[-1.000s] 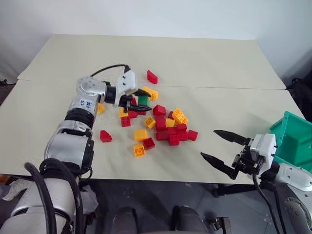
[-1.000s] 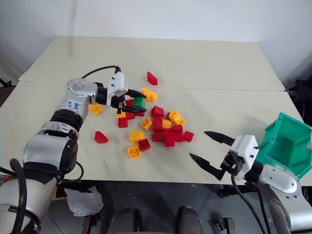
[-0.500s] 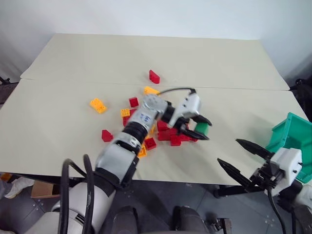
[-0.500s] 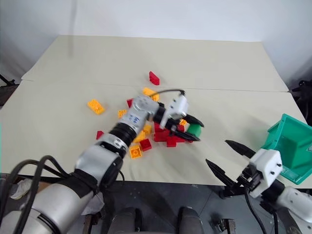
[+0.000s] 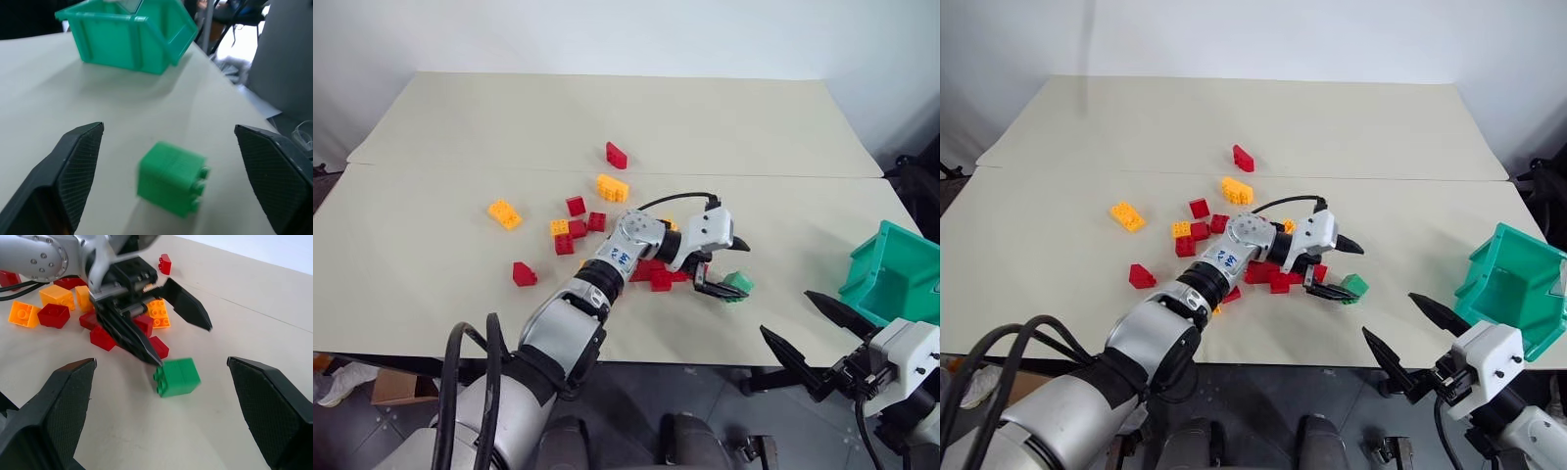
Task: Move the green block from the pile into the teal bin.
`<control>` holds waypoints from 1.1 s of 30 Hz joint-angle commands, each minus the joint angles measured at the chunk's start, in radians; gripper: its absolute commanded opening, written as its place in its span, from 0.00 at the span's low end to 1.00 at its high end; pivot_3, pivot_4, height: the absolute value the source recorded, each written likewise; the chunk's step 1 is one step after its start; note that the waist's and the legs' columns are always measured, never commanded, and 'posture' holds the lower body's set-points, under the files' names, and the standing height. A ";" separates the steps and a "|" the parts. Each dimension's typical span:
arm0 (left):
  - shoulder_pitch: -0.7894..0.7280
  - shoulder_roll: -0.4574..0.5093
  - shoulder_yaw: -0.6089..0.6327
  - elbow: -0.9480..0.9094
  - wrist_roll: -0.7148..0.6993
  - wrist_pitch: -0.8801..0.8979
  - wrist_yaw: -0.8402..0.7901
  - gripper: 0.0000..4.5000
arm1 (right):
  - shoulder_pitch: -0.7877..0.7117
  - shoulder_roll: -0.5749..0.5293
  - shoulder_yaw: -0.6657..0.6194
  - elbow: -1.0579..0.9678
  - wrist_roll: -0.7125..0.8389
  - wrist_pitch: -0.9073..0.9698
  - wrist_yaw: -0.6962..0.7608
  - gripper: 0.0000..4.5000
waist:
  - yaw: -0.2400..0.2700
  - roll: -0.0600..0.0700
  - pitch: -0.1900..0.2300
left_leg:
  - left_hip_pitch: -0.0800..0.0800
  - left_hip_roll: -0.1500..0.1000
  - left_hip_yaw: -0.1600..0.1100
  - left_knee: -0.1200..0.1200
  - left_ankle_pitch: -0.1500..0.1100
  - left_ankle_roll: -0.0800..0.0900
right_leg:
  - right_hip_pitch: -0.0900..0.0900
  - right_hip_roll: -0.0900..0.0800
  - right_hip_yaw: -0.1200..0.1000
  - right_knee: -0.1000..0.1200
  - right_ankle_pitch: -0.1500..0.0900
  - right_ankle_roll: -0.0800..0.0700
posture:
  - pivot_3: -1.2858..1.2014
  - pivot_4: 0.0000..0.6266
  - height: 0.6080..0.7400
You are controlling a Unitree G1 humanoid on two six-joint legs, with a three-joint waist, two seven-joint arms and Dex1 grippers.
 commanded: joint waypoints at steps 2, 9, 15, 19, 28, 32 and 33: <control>-0.021 0.086 0.107 -0.078 -0.130 -0.002 -0.141 1.00 | -0.013 -0.048 -0.069 0.025 0.052 0.002 0.033 1.00 | -0.003 0.000 0.000 | 0.000 0.000 0.000 0.000 0.000 0.000 | 0.000 0.000 0.000 0.000 0.000 0.000 | 0.52 0.24 1.00; 0.133 0.355 0.233 -0.254 -0.276 0.014 -0.316 1.00 | -0.017 -0.157 -0.113 0.143 0.088 0.023 0.172 1.00 | -0.004 0.002 -0.001 | 0.003 0.000 0.000 -0.001 0.000 0.000 | 0.000 0.000 0.001 0.004 0.000 0.000 | 0.52 0.24 1.00; 0.392 0.589 0.282 -0.526 -0.316 0.106 -0.254 1.00 | -0.156 -0.269 -0.021 0.273 0.051 0.057 0.260 1.00 | -0.009 0.001 -0.001 | 0.002 0.000 0.000 0.000 0.000 0.000 | 0.001 0.000 0.001 0.004 0.000 0.000 | 0.52 0.24 1.00; 0.612 0.664 0.317 -0.814 -0.389 0.260 -0.180 1.00 | -0.344 -0.351 0.109 0.346 0.021 0.184 0.227 1.00 | -0.009 0.001 0.000 | 0.003 0.000 0.000 0.001 0.000 0.000 | 0.000 0.000 0.002 0.007 0.000 0.000 | 0.52 0.24 1.00; 0.960 0.729 0.342 -1.190 -0.461 0.423 -0.052 1.00 | -0.736 -0.385 0.406 0.541 -0.098 0.386 0.216 1.00 | -0.007 0.002 0.000 | 0.003 0.001 0.001 0.002 0.000 0.000 | -0.001 0.000 0.003 0.008 0.000 0.000 | 0.52 0.24 1.00; 1.014 0.725 0.335 -1.262 -0.482 0.453 -0.011 1.00 | -0.843 -0.344 0.488 0.622 -0.169 0.385 0.192 1.00 | -0.007 0.002 -0.001 | 0.002 0.001 0.001 0.002 0.000 0.000 | -0.001 0.000 0.003 0.007 0.000 0.000 | 0.52 0.24 1.00; 1.022 0.724 0.333 -1.274 -0.486 0.458 -0.004 1.00 | -0.860 -0.332 0.499 0.633 -0.175 0.384 0.193 1.00 | -0.007 0.002 -0.001 | 0.002 0.001 0.001 0.002 0.000 0.000 | -0.001 0.000 0.003 0.007 0.000 0.000 | 0.52 0.24 1.00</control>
